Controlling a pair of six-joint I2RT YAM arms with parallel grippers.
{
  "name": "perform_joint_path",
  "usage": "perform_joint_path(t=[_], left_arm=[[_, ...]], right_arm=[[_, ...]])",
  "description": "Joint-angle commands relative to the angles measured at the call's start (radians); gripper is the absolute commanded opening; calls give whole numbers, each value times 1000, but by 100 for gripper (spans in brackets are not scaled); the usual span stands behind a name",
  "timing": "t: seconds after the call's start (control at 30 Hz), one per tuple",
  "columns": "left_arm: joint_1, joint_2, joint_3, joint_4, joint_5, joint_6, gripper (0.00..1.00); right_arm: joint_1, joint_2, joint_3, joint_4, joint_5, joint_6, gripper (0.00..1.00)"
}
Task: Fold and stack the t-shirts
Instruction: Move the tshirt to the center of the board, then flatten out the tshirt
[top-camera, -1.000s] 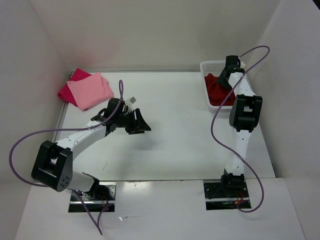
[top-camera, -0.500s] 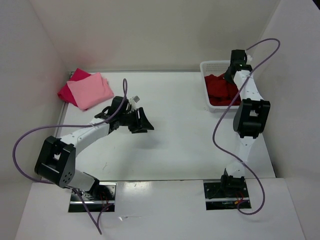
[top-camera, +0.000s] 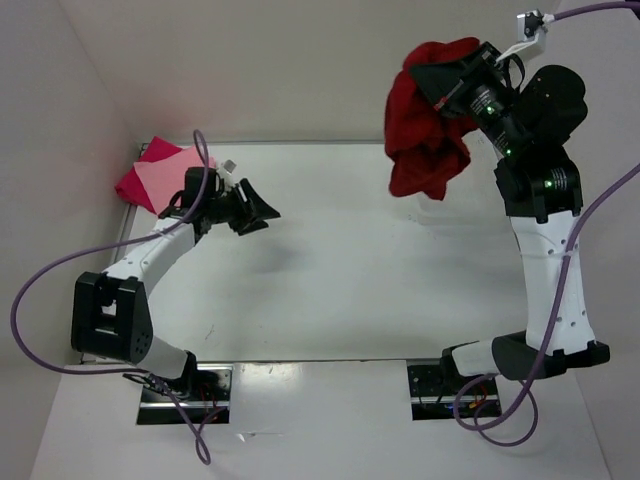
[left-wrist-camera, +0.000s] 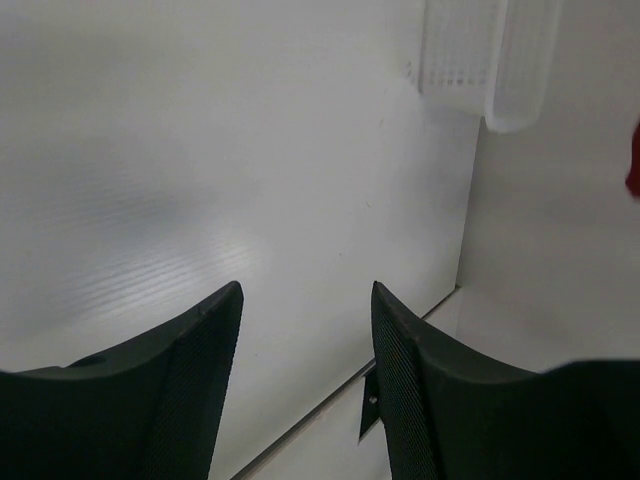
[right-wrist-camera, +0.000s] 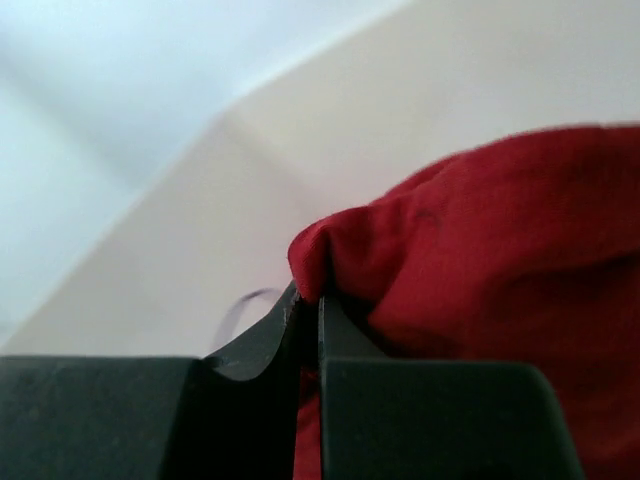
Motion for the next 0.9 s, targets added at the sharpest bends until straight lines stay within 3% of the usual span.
perform_joint_path(t=[0.0, 0.13, 0.23, 0.27, 0.3, 0.33, 0.37, 0.47, 0.57, 0.63, 0.8, 0.87], left_arm=[[75, -16, 21, 10, 38, -28, 62], [194, -59, -21, 20, 57, -56, 62], [291, -90, -21, 20, 57, -56, 63], [335, -99, -21, 11, 66, -56, 65], [354, -114, -21, 10, 66, -56, 66], [365, -114, -21, -3, 54, -30, 66], [375, -125, -21, -15, 45, -14, 67], [375, -125, 1, -77, -8, 61, 69], [375, -136, -19, -115, -57, 117, 69], [375, -136, -39, -158, -87, 147, 70], [375, -156, -105, -221, -176, 225, 71], [375, -156, -105, -232, -176, 237, 72]], right_arm=[[79, 60, 31, 125, -301, 151, 3], [156, 106, 26, 190, -415, 202, 4], [156, 95, -99, 232, -429, 196, 6], [143, 84, -244, 259, -399, 187, 9], [127, 84, -323, 301, -379, 187, 14], [95, 110, -387, 292, -363, 161, 30], [80, 147, -449, 257, -339, 130, 36], [70, 267, -488, 97, -230, -5, 50], [118, 217, -560, 83, -133, -37, 55], [158, 179, -636, 83, -66, -49, 55], [403, 135, -839, 92, -43, -11, 16], [515, 158, -917, 114, -24, 16, 14]])
